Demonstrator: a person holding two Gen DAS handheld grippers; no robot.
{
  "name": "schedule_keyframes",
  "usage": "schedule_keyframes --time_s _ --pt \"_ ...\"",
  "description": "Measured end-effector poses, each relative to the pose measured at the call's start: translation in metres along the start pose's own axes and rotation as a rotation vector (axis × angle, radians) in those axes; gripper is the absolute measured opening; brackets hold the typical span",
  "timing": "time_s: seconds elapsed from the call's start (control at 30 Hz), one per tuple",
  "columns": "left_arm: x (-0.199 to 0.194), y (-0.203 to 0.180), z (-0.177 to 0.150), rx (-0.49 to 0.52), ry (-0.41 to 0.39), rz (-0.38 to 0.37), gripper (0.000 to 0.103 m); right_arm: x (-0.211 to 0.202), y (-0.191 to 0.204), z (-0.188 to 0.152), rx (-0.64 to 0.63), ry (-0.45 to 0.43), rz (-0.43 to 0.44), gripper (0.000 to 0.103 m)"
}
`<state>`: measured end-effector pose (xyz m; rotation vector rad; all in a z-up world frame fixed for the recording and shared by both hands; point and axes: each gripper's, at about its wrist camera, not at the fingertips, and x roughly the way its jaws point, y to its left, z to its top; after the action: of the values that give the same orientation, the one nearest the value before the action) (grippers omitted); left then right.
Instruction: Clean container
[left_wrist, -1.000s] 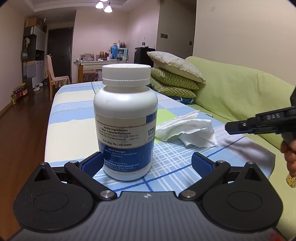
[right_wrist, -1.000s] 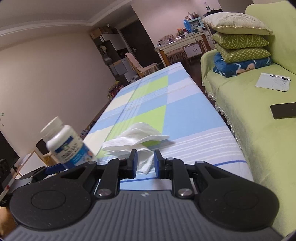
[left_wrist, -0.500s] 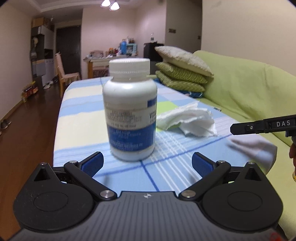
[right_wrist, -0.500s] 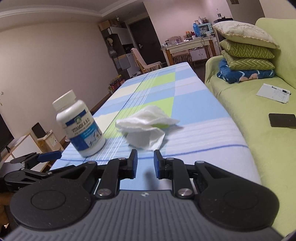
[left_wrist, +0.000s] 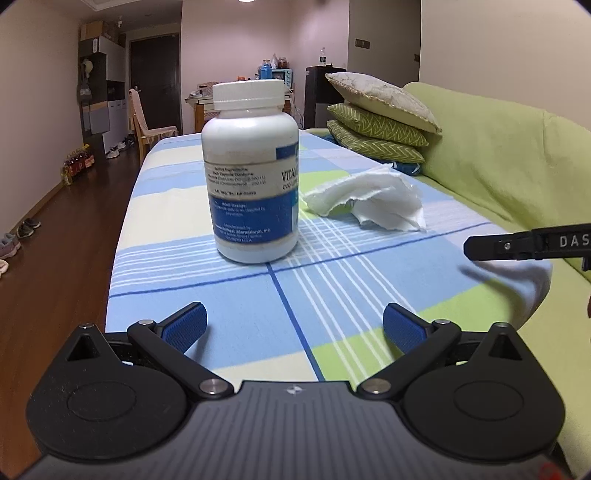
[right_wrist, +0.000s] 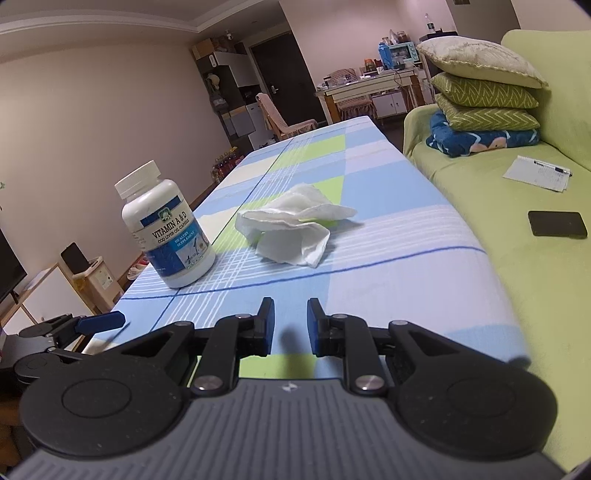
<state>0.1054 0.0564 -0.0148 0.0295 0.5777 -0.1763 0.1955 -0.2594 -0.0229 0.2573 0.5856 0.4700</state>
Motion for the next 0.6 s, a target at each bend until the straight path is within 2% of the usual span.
schedule_keyframes --time_s 0.23,0.6 --pt "-0.001 -0.005 -0.006 -0.023 -0.011 0.013 0.102 -0.005 0.001 -0.008 -0.020 -0.015 -0.026 0.017" --pt "-0.005 -0.009 -0.013 -0.052 -0.041 0.049 0.102 -0.005 0.012 -0.013 -0.127 -0.030 -0.081 0.017"
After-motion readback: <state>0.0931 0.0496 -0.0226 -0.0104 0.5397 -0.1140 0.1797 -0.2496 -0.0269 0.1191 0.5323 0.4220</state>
